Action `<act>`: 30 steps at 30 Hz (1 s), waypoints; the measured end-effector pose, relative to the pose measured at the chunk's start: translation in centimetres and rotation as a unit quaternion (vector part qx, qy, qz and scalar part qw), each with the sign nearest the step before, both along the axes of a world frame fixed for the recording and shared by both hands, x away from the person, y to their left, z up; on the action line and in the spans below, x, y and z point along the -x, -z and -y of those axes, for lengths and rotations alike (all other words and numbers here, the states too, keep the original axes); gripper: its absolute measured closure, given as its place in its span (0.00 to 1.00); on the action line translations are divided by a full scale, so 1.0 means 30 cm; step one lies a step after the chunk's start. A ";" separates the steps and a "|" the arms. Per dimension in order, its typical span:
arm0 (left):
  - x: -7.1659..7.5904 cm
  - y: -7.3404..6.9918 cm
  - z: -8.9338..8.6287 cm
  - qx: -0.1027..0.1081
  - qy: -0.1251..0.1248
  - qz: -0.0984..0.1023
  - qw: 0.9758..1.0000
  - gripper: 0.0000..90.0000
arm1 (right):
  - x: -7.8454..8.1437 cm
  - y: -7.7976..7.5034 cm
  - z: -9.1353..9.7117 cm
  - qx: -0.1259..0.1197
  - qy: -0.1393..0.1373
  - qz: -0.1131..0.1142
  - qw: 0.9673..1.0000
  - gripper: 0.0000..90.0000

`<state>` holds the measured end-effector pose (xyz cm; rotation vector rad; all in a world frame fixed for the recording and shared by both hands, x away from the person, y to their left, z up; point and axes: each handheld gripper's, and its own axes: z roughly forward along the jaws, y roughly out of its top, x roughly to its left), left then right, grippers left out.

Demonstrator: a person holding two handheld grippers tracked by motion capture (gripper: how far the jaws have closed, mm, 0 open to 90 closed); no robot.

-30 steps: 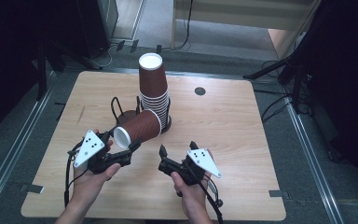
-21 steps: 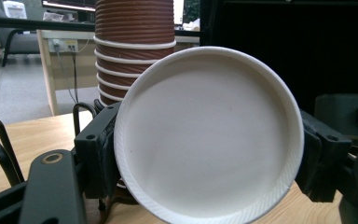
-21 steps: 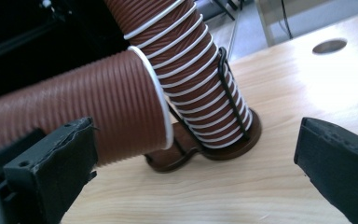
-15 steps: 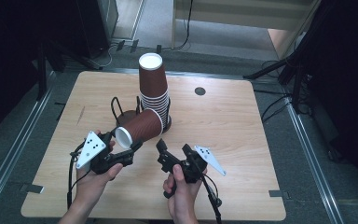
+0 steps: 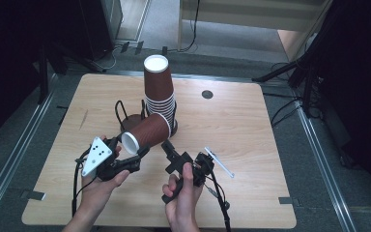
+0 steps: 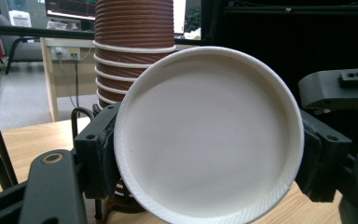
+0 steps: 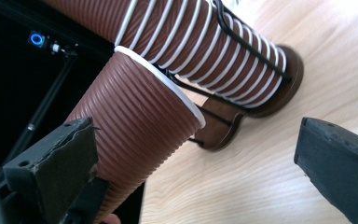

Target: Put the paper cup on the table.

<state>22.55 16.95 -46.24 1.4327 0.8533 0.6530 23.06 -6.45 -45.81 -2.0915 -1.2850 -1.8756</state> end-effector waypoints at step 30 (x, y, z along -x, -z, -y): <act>0.004 0.032 0.041 -0.014 0.016 0.007 1.000 0.26 | -0.078 0.034 -0.027 -0.216 -0.013 -0.139 0.966 0.00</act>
